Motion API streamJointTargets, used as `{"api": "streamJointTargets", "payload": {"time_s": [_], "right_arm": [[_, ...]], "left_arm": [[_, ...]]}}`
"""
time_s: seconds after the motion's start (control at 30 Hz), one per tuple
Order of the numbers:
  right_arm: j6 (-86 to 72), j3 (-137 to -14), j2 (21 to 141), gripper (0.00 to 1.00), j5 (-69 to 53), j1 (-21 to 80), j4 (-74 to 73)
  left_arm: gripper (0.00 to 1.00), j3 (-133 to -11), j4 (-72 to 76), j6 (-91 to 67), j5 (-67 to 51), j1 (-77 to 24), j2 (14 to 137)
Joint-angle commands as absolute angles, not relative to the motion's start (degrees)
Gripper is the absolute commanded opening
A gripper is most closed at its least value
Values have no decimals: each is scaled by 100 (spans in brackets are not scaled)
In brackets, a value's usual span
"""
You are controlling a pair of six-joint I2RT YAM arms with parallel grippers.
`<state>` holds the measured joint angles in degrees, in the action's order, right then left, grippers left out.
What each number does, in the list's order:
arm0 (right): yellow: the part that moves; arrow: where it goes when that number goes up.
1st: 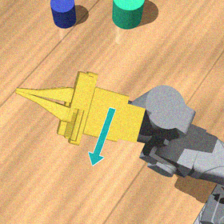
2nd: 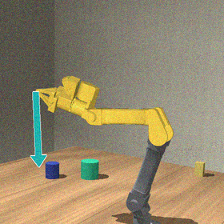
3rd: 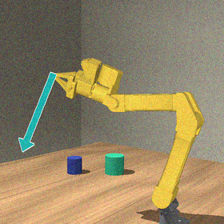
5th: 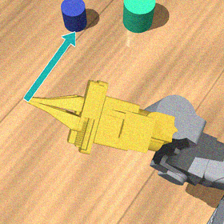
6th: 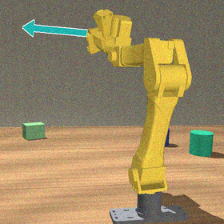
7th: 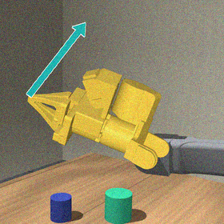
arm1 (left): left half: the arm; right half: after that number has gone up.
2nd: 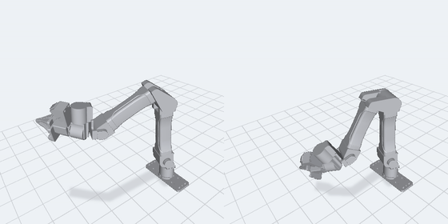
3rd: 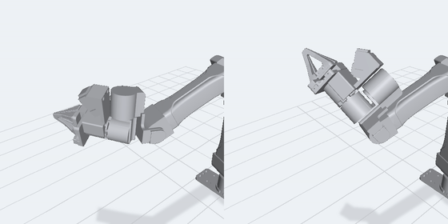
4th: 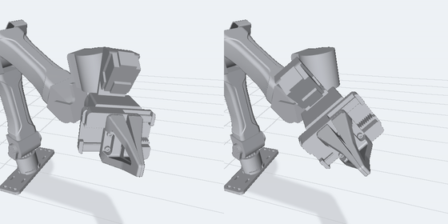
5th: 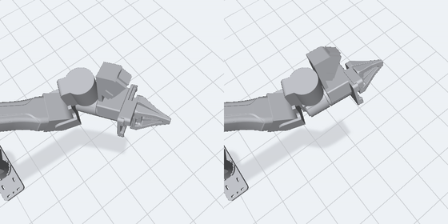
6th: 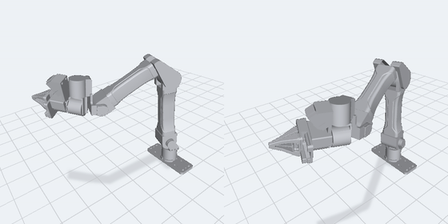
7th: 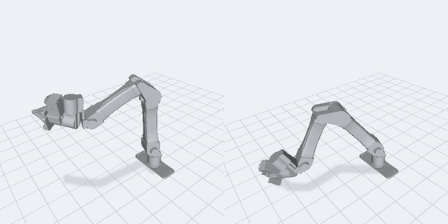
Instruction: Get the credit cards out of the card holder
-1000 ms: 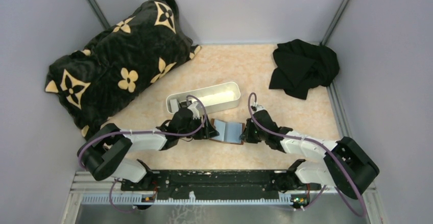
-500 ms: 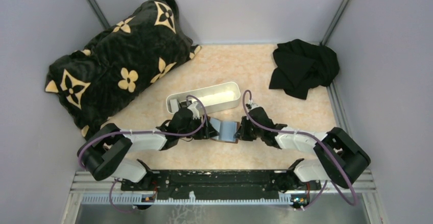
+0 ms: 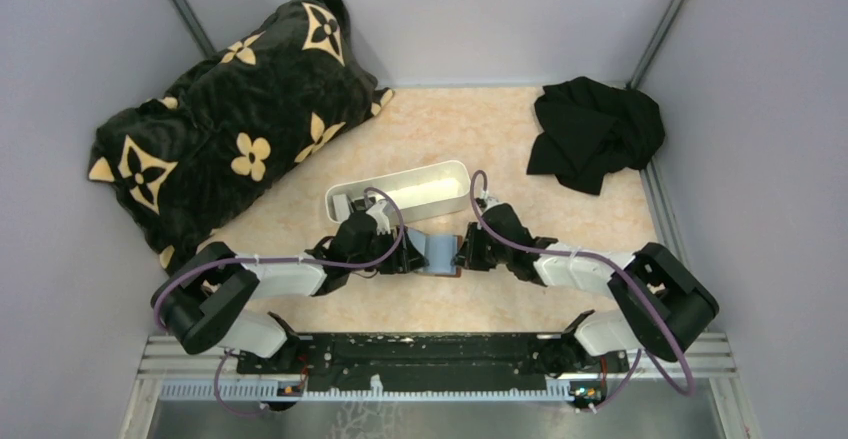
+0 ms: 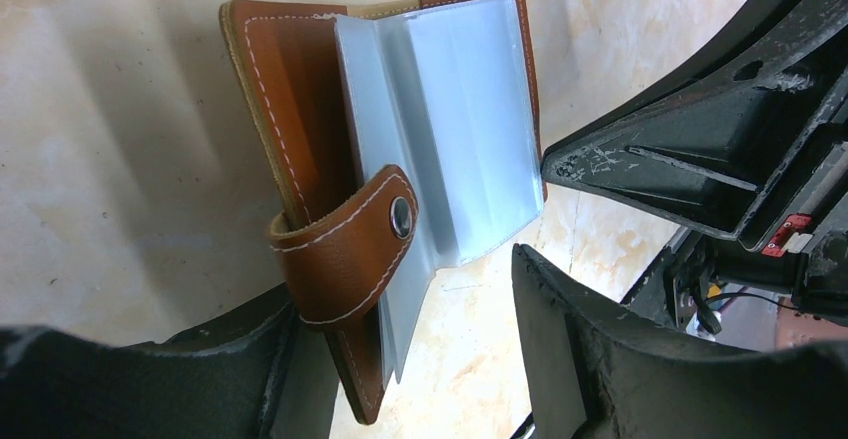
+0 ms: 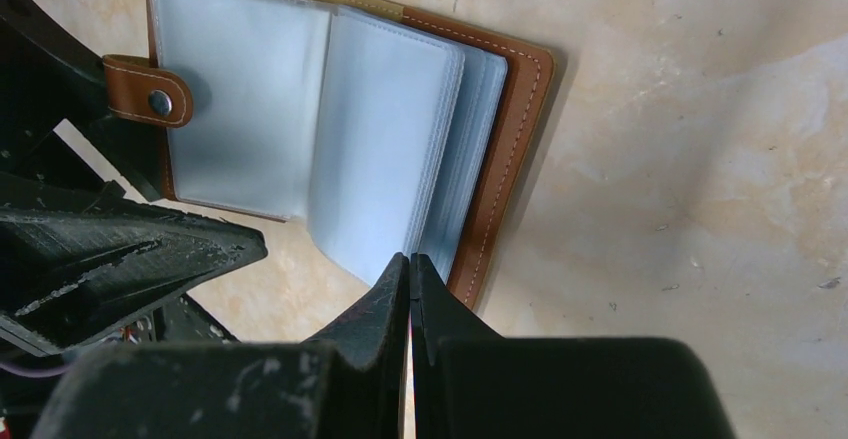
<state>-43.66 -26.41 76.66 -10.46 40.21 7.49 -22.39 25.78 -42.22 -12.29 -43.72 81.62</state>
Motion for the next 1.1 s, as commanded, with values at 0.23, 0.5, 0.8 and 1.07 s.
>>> {"api": "streamJointTargets", "payload": {"time_s": [0.23, 0.5, 0.8, 1.07], "right_arm": [[-4318, -3046, 7833, 1, -1238, 3981, 1143], [-4236, -3358, 7878, 1, -1295, 4007, 1061], [-4228, -3593, 8217, 1, -1383, 4143, 1193], [-4253, -3606, 7944, 18, -931, 4166, 827]], "left_arm": [[66, -2066, 2461, -4162, -1214, -4403, 8111], [64, -2021, 2471, -4087, -1188, -4401, 7814], [63, -1992, 2227, -3907, -1169, -4399, 7144], [63, -2092, 1522, -3849, -863, -4403, 6429]]}}
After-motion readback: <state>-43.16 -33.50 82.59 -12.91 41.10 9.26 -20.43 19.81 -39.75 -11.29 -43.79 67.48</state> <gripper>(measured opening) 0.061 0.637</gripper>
